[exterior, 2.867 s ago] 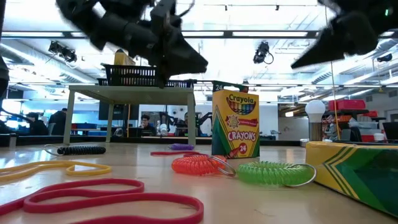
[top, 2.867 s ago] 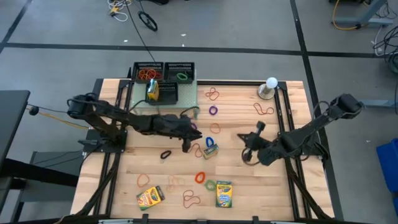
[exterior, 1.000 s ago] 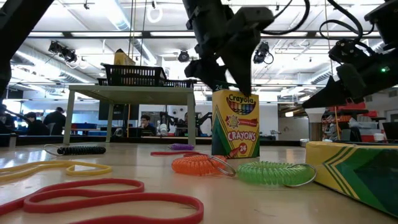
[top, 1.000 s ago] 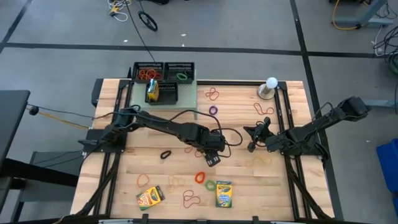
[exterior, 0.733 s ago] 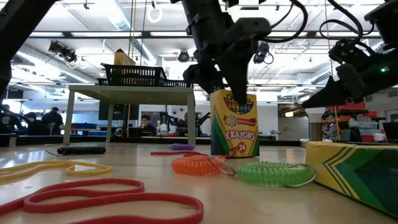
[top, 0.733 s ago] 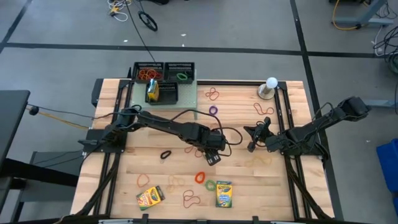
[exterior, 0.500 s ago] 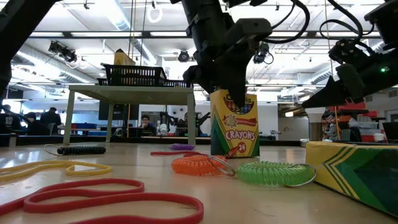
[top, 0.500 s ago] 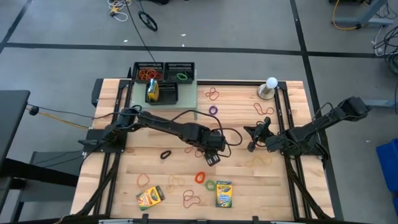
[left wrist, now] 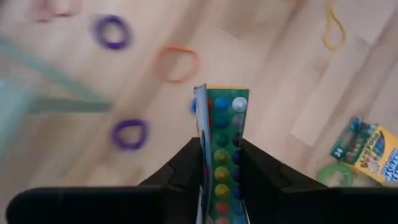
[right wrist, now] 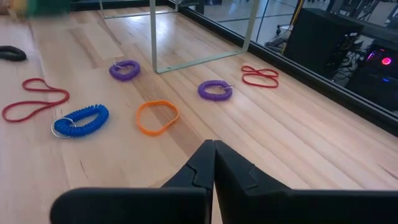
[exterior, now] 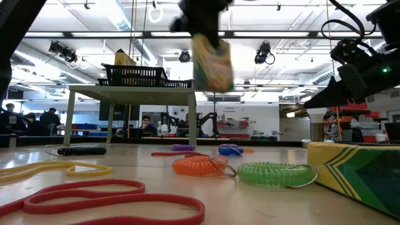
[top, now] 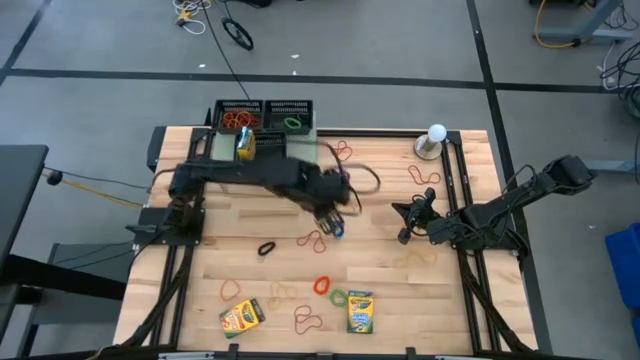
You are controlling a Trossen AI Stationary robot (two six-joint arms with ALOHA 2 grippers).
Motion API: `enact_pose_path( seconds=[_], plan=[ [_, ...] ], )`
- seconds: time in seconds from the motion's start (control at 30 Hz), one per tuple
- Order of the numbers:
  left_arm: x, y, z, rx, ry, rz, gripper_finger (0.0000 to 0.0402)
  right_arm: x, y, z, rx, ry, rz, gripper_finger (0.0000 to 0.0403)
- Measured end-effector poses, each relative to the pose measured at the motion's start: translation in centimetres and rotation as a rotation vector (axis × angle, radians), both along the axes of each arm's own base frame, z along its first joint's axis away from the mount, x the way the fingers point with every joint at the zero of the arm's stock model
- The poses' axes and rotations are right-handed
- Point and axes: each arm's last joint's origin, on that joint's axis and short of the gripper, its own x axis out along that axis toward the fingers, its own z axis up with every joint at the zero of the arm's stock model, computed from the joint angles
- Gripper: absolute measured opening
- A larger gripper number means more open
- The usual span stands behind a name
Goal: Pick & Place Office Desk Supplies
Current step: Put the crayon box into the bottom black bin on the shelf
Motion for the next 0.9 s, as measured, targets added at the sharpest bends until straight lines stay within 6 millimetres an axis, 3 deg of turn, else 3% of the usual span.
enact_pose_path(
  seconds=[0.23,0.43,0.63,0.9],
  plan=[
    [-7.0,4.3,8.3,0.08,-0.042,0.255,0.0093,0.0,0.0,0.0,0.0,0.0,0.001,0.0011],
    [-12.9,8.2,12.8,0.112,-0.189,0.463,0.0092,0.0,0.0,0.0,0.001,0.0,0.001,0.0011],
    [-14.7,11.6,13.4,0.165,-0.191,0.567,0.0092,0.0,0.0,0.0,0.004,-0.001,0.002,0.0011],
    [-14.1,13.5,12.4,0.158,-0.128,0.559,0.0092,0.0,0.0,0.0,0.003,0.0,0.002,0.0011]
  ],
)
